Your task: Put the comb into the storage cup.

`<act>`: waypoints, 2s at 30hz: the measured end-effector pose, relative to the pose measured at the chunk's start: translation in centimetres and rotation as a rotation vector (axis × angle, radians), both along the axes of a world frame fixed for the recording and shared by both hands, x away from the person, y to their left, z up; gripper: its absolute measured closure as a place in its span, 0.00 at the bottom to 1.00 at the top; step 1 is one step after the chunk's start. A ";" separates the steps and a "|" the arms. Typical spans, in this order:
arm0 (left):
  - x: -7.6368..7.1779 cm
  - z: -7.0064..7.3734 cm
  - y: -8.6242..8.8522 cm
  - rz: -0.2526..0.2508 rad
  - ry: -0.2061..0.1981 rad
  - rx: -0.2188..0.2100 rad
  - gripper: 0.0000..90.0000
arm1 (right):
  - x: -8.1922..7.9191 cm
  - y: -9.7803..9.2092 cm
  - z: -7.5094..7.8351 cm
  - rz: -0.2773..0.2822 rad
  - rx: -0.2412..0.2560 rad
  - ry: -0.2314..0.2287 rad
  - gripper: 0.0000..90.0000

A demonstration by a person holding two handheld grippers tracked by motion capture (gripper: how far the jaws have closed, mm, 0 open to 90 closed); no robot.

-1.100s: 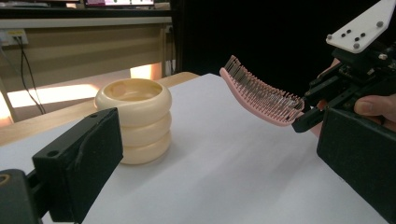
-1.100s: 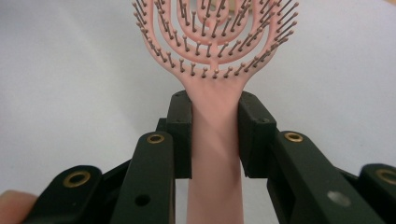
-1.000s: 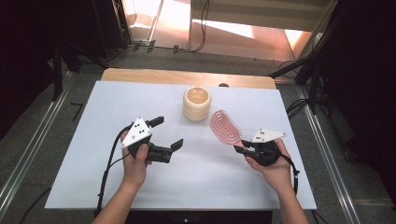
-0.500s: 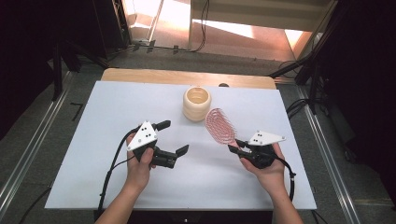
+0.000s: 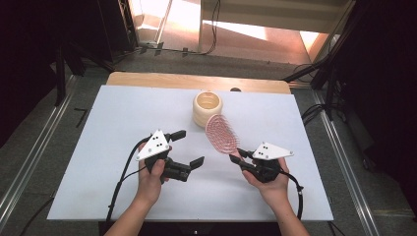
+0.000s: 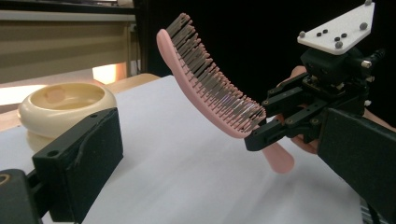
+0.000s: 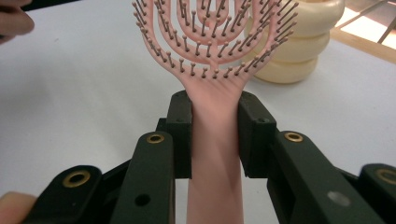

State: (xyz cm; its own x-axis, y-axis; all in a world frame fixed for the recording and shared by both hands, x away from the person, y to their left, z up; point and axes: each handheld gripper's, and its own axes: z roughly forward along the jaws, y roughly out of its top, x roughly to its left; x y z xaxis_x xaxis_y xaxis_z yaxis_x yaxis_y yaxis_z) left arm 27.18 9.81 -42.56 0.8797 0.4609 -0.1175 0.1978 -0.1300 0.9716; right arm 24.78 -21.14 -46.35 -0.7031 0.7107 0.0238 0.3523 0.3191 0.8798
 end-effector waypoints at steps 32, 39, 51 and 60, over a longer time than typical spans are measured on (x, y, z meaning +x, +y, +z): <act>0.1 -0.1 -1.7 0.101 0.141 -0.021 0.27 | -1.7 4.4 -0.5 0.104 -0.008 -0.073 0.75; 0.1 -0.1 -1.5 0.110 0.145 -0.049 0.37 | -1.8 4.8 -0.6 0.107 -0.020 -0.088 0.75; 0.4 -0.4 -1.6 0.082 0.178 -0.054 0.51 | -2.2 5.3 -0.5 0.100 -0.034 -0.116 0.75; 0.7 -0.6 -1.5 0.064 0.220 -0.058 0.55 | -2.3 5.4 -0.7 0.092 -0.046 -0.130 0.75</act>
State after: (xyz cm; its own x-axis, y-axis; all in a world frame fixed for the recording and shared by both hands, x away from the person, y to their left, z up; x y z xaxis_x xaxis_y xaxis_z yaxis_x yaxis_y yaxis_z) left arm 27.86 8.31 -43.16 0.7991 0.5018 -0.3311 0.4117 -0.0554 0.9096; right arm 22.49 -15.75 -47.02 -0.7606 0.6411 -0.1025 0.2039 0.3858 0.8998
